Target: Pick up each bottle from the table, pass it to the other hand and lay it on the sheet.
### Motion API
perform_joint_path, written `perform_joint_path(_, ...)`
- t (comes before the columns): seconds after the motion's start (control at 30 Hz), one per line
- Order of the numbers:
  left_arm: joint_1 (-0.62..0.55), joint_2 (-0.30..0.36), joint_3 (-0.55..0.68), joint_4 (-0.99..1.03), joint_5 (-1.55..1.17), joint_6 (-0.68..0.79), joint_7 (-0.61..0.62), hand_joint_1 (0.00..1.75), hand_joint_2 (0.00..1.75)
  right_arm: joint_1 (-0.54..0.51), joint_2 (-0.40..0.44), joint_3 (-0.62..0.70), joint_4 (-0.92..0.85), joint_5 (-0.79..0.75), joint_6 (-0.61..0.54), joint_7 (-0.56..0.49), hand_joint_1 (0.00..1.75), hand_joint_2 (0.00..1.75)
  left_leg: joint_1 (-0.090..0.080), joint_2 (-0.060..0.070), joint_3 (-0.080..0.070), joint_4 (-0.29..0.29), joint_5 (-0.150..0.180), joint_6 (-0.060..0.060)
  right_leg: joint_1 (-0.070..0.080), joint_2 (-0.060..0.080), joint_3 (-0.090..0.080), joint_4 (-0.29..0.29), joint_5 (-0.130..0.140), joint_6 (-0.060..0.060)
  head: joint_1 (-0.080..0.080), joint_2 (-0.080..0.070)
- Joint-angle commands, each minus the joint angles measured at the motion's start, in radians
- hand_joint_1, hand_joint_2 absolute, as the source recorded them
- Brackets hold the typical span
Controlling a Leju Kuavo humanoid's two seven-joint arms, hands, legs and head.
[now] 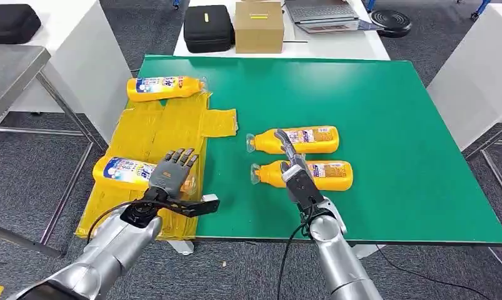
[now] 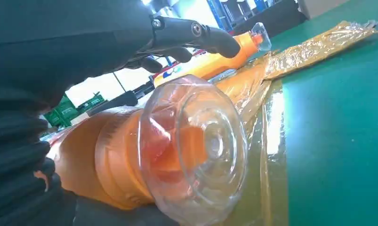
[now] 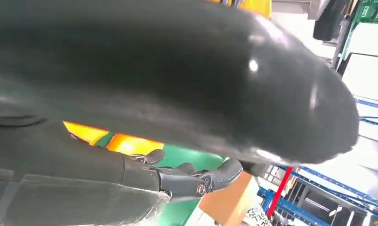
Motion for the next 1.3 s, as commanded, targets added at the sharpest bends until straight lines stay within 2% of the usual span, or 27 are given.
perform_joint_path(0.03, 0.080, 0.058, -0.041, -0.030, -0.004, -0.036, -0.004, 0.00, 1.75, -0.028, 0.002, 0.001, 0.065, -0.004, -0.007, 0.001, 0.00, 0.00, 0.001, 0.006, 0.009, -0.002, -0.003, -0.003, 0.001, 0.006, 0.006, -0.002, -0.001, -0.002, 0.000, 0.000)
perform_joint_path(0.33, 0.124, 0.060, -0.065, -0.123, -0.024, -0.024, 0.033, 0.00, 1.75, 0.026, -0.001, -0.013, 0.001, -0.002, -0.010, 0.008, 0.00, 0.00, 0.002, 0.004, 0.010, -0.001, -0.003, -0.002, 0.002, 0.003, 0.008, -0.002, -0.002, -0.002, 0.000, 0.000)
perform_joint_path(0.7, 0.215, 0.101, -0.063, -0.324, -0.043, -0.021, 0.059, 0.00, 1.75, 0.088, -0.013, -0.013, -0.066, 0.002, -0.010, 0.014, 0.00, 0.00, 0.001, 0.003, 0.008, -0.001, -0.003, -0.002, 0.001, 0.002, 0.007, -0.001, -0.001, -0.002, 0.000, 0.000)
perform_joint_path(0.83, 0.217, 0.102, -0.063, -0.332, -0.043, -0.024, 0.061, 0.00, 1.75, 0.089, -0.012, -0.014, -0.068, 0.003, -0.010, 0.015, 0.00, 0.00, 0.001, 0.003, 0.007, -0.001, -0.002, -0.002, 0.001, 0.002, 0.006, -0.001, -0.001, -0.002, 0.000, 0.000)
perform_joint_path(0.9, 0.217, 0.102, -0.063, -0.332, -0.043, -0.024, 0.061, 0.00, 1.75, 0.089, -0.012, -0.014, -0.068, 0.003, -0.010, 0.015, 0.00, 0.00, 0.004, 0.004, 0.011, 0.001, -0.006, -0.004, 0.005, 0.002, 0.011, -0.001, -0.004, -0.004, 0.000, 0.000)
perform_joint_path(1.0, 0.217, 0.098, -0.063, -0.344, -0.043, 0.004, 0.072, 0.00, 1.75, 0.085, -0.010, -0.016, -0.066, 0.005, -0.009, 0.016, 0.00, 0.00, 0.002, 0.003, 0.009, 0.000, -0.003, -0.003, 0.002, 0.002, 0.008, -0.001, -0.002, -0.003, 0.000, 0.000)
perform_joint_path(1.1, 0.220, 0.114, -0.099, -0.419, -0.043, 0.032, 0.120, 0.00, 1.75, 0.085, -0.008, -0.020, -0.076, 0.012, -0.006, 0.021, 0.00, 0.00, 0.001, 0.001, 0.007, 0.000, -0.003, -0.002, 0.002, 0.001, 0.006, -0.001, -0.002, -0.002, 0.000, 0.000)
perform_joint_path(1.3, 0.249, 0.125, -0.088, -0.560, -0.043, 0.013, 0.106, 0.00, 1.75, 0.079, -0.009, -0.021, -0.076, 0.016, -0.002, 0.027, 0.00, 0.00, 0.002, 0.001, 0.006, 0.001, -0.003, -0.002, 0.002, 0.000, 0.005, 0.000, -0.003, -0.002, 0.000, 0.000)
